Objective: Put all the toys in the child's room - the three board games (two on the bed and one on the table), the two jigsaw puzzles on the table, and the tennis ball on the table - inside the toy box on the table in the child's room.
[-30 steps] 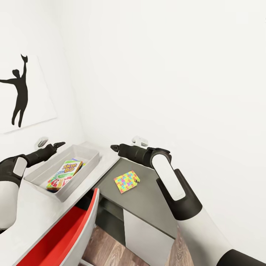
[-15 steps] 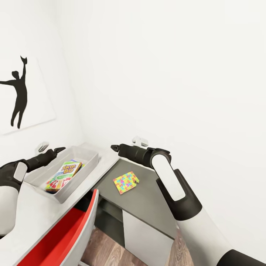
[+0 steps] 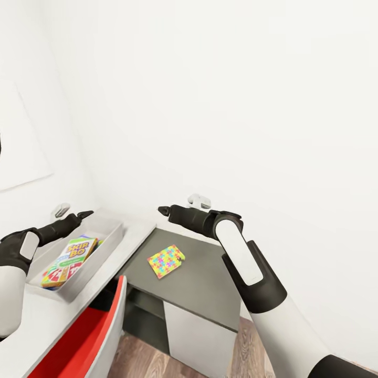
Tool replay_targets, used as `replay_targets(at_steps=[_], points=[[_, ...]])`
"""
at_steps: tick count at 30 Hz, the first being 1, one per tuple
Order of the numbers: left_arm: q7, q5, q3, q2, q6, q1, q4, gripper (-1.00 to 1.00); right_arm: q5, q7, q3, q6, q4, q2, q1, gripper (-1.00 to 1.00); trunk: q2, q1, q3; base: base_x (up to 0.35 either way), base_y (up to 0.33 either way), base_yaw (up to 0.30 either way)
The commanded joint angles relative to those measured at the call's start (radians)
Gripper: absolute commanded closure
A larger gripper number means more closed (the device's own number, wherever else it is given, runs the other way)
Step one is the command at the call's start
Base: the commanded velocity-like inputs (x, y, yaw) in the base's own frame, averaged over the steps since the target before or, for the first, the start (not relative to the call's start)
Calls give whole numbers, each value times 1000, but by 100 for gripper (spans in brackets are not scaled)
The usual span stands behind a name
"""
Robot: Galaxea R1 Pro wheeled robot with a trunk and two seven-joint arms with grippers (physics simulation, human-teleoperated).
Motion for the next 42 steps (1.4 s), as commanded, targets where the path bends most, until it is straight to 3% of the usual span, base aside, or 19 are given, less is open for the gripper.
replay_targets(at_steps=[1, 10, 32, 42], points=[[-2, 3, 3, 0, 7, -1, 0, -100, -9, -11, 0, 1, 0, 1, -1, -100, -2, 1, -2, -84, 218, -280], [-2, 3, 3, 0, 7, -1, 0, -100, -9, -10, 0, 2, 2, 1, -1, -100, -2, 1, 2, -155, 199, -280], [-2, 3, 3, 0, 5, -1, 0, -100, -9, -10, 2, 2, 4, 1, -1, -100, -2, 1, 12, -48, 40, -277], [-2, 2, 3, 0, 5, -1, 0, -100, -9, -10, 2, 1, 4, 1, -1, -100, -2, 1, 12, 0, 0, -35]])
